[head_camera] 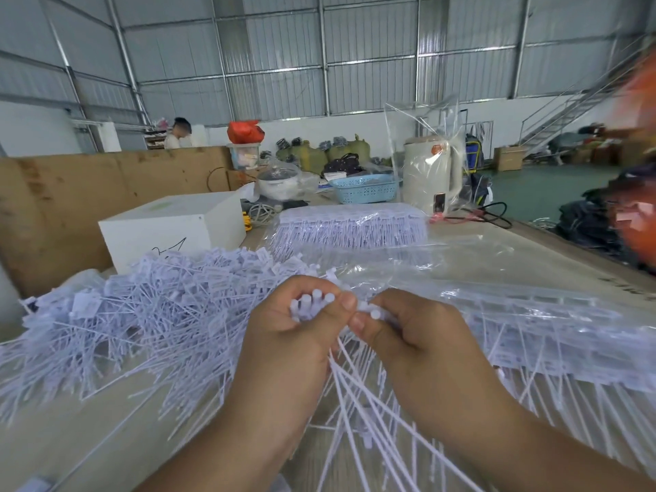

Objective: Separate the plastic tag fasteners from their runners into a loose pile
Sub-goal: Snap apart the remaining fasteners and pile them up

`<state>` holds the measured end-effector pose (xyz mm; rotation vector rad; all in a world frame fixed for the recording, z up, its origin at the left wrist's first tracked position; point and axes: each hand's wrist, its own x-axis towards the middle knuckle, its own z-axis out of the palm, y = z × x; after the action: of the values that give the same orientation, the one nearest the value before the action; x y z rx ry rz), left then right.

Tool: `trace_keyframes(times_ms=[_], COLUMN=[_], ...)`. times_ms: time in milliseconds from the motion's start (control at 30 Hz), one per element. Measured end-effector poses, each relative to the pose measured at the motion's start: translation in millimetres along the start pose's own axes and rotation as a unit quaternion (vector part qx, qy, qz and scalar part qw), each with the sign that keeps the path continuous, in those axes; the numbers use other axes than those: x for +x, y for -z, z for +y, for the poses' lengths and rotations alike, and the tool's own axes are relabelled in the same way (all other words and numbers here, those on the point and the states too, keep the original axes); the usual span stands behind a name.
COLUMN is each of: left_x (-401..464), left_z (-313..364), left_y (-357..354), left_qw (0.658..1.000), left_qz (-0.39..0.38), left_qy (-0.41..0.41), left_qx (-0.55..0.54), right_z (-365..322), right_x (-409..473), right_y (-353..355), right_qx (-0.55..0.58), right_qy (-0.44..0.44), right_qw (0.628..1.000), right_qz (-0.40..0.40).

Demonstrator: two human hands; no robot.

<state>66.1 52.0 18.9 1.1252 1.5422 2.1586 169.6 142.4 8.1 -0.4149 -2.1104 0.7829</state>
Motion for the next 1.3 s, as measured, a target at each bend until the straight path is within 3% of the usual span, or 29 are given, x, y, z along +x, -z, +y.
trace_keyframes(times_ms=[300,433,500,633,767,867,1033,1200,1300], left_x=[-9,-2,8,18,16,12,12,7,9], left_z=[7,10,14,12,0,2,3,9,8], left_y=[-11,1,15,27,28,25,26,25,29], left_qw=[0.996,0.986,0.981,0.996,0.989,0.982,0.983,0.948,0.94], left_qz=[0.052,0.075,0.077,-0.039,-0.123,-0.153,-0.106,-0.306,-0.33], left_qy=[0.013,0.094,0.119,0.071,0.079,0.078,0.003,0.029,0.038], left_qx=[-0.073,-0.112,-0.135,-0.036,0.033,0.084,0.148,0.088,0.084], right_z=[-12,-8,-2,9,14,13,11,7,6], right_x=[-8,1,5,7,6,3,6,4,5], right_y=[-13,-3,8,17,20,21,26,26,28], right_qx=[-0.027,0.045,0.053,0.12,0.079,0.088,0.063,0.08,0.095], right_qy=[0.022,-0.001,0.008,0.027,0.06,0.069,0.082,0.078,0.065], right_qw=[0.995,0.989,0.992,0.989,0.97,0.966,0.978,0.977,0.975], right_qz=[0.089,0.144,0.114,-0.08,-0.223,-0.234,-0.179,-0.182,-0.192])
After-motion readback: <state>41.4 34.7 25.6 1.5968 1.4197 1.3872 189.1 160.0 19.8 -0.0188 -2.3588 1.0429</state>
